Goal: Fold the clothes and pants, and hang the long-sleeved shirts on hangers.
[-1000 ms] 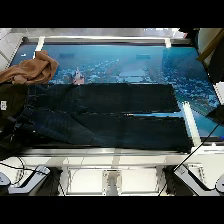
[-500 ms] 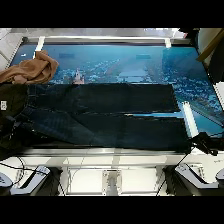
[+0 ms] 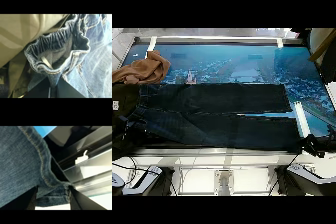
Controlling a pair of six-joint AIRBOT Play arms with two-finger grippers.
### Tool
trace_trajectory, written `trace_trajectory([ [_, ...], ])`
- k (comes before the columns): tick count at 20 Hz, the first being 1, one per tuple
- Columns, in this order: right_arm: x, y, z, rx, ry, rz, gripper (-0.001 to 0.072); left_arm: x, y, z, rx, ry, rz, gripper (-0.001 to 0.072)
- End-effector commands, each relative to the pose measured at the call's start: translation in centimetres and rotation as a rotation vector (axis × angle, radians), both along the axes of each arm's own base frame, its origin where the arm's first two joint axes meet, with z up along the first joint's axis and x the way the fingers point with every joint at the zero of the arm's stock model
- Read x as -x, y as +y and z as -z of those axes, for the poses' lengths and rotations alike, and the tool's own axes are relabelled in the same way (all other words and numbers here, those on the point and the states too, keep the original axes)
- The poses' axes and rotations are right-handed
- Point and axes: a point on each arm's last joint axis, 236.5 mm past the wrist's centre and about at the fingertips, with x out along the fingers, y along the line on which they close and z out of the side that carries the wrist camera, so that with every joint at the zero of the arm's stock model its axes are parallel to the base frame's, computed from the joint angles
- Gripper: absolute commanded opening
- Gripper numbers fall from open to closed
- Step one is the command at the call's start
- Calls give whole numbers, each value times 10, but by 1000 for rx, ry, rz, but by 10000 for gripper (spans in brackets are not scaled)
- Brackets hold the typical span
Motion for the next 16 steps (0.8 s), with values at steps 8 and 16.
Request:
trace_trajectory([
  [8,-26,13,-11,-23,-76,-55,21,-1,-5,-5,11,-5,23,40],
  [16,-75,-27,-126,142,-302,-111,20,-39,36,-121,-166,-147,30,39],
])
